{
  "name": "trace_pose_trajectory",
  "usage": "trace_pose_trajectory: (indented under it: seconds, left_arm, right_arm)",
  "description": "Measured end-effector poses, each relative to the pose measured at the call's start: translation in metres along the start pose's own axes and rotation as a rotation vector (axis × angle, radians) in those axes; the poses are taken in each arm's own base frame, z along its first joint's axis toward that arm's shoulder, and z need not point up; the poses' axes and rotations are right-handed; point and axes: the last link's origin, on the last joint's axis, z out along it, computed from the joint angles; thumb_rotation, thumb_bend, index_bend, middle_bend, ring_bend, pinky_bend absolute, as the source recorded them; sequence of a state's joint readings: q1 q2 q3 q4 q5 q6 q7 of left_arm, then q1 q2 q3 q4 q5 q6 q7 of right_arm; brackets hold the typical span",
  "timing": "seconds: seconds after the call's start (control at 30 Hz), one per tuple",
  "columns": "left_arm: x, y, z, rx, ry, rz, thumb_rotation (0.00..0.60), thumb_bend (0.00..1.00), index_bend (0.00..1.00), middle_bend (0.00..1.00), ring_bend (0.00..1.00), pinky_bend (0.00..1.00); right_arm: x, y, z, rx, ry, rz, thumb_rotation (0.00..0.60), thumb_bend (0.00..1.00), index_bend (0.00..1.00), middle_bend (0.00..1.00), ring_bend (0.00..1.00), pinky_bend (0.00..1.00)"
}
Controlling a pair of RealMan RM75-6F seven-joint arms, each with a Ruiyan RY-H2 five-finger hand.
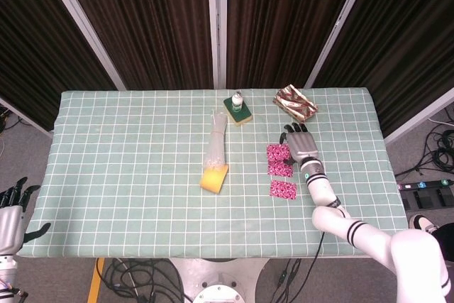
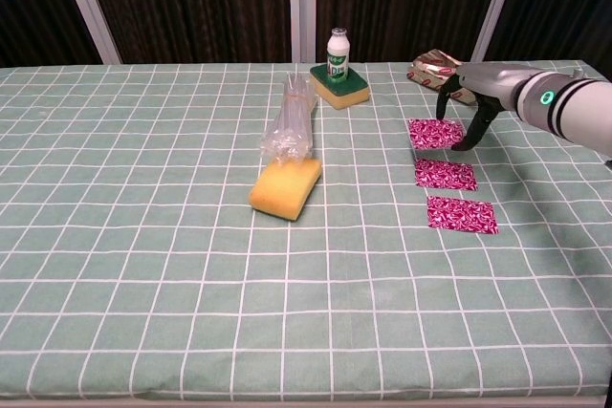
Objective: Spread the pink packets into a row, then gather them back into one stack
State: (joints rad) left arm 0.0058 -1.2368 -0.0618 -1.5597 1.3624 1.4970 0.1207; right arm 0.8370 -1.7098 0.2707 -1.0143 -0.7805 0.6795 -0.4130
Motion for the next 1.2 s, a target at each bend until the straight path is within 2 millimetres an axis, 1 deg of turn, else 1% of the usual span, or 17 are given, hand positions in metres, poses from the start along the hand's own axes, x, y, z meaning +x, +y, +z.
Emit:
trace_pose_trajectory:
  seconds: [0.13, 0.27, 0.37, 0.5, 0.6, 0.67, 0.83, 0.93, 1.03, 1.2]
  left_arm:
    - [-0.001, 0.0, 0.002, -0.005, -0.001, -0.003, 0.6, 0.13, 0.27, 0.18, 0.15, 0.17]
    - [-0.001, 0.0, 0.003, -0.008, -0.001, -0.006, 0.6, 0.13, 0.27, 0.18, 0.15, 0.17]
    - [-0.001, 0.0, 0.003, -0.009, 0.001, -0.007, 0.6, 0.13, 0.27, 0.18, 0.15, 0.17]
    - [-0.002, 0.0, 0.003, -0.009, -0.002, -0.01, 0.6, 0.13, 0.27, 0.18, 0.15, 0.17]
    - [-0.003, 0.001, 0.003, -0.013, -0.003, -0.011, 0.6, 0.13, 0.27, 0.18, 0.15, 0.17]
    - [-0.003, 0.001, 0.003, -0.013, -0.003, -0.013, 0.6, 0.13, 0.27, 0.18, 0.15, 0.17]
    - [-0.004, -0.002, 0.003, -0.009, -0.006, -0.015, 0.6, 0.13, 0.27, 0.18, 0.15, 0.17]
    - [-0.005, -0.003, 0.002, -0.005, -0.005, -0.018, 0.6, 0.13, 0.27, 0.18, 0.15, 0.17]
    - [-0.005, -0.004, 0.001, 0.0, -0.006, -0.02, 0.6, 0.13, 0.27, 0.18, 0.15, 0.17]
    - [-0.005, -0.004, 0.0, 0.0, -0.006, -0.021, 0.6, 0.13, 0.27, 0.18, 0.15, 0.17]
  right_arm:
    - [-0.007, 0.003, -0.027, 0.015, -0.046, 0.059, 0.598, 0.11, 0.39, 0.11, 0.0, 0.0]
    - [-0.017, 0.011, -0.056, -0.004, -0.095, 0.11, 0.598, 0.11, 0.38, 0.11, 0.0, 0.0]
    - [-0.022, 0.017, -0.072, -0.021, -0.115, 0.123, 0.587, 0.11, 0.38, 0.11, 0.0, 0.0]
    - [-0.028, 0.021, -0.084, -0.041, -0.127, 0.121, 0.558, 0.11, 0.38, 0.11, 0.0, 0.0]
    - [-0.033, 0.022, -0.088, -0.054, -0.142, 0.124, 0.523, 0.11, 0.38, 0.11, 0.0, 0.0]
    - [-0.038, 0.019, -0.089, -0.06, -0.153, 0.133, 0.511, 0.11, 0.37, 0.1, 0.0, 0.0]
    - [-0.045, 0.013, -0.088, -0.058, -0.164, 0.146, 0.509, 0.11, 0.37, 0.1, 0.0, 0.0]
    - [-0.046, 0.011, -0.086, -0.051, -0.162, 0.135, 0.509, 0.11, 0.36, 0.1, 0.0, 0.0]
    - [-0.045, 0.01, -0.084, -0.042, -0.154, 0.103, 0.501, 0.11, 0.36, 0.1, 0.0, 0.0]
    - [-0.044, 0.007, -0.081, -0.015, -0.143, 0.03, 0.507, 0.11, 0.35, 0.09, 0.0, 0.0]
